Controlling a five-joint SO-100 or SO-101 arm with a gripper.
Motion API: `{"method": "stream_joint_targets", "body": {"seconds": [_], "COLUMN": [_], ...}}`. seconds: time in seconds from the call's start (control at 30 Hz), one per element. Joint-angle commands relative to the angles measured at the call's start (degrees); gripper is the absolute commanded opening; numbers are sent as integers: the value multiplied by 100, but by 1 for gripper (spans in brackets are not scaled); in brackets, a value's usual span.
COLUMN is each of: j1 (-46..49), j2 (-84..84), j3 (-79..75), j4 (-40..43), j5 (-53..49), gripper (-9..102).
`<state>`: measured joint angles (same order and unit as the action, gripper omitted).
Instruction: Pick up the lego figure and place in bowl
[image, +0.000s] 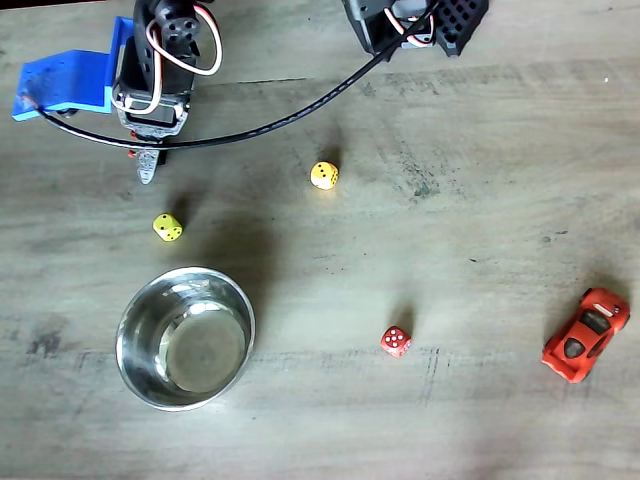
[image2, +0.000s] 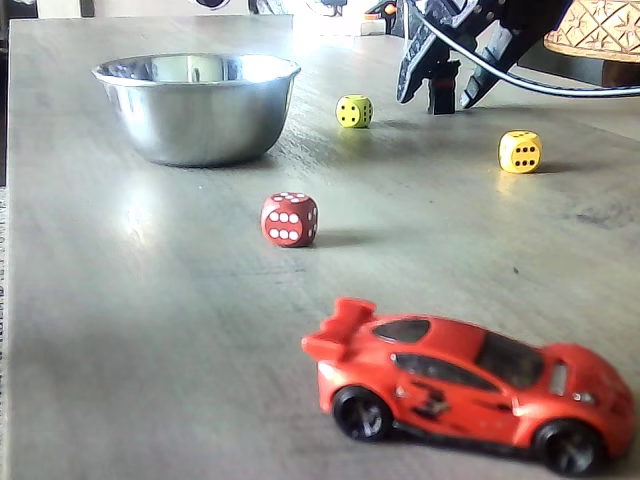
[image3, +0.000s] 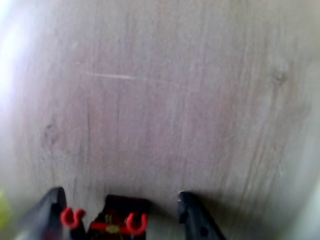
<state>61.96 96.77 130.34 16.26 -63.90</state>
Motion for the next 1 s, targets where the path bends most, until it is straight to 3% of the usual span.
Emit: {"method": "stream_joint_targets", "body": {"seconds": [0.0, 0.97], "j1": [-44, -202], "j2": [53, 97], "j3": [-325, -272], "j4": [-70, -70], "j5": [-53, -53], "gripper": [26, 26]}}
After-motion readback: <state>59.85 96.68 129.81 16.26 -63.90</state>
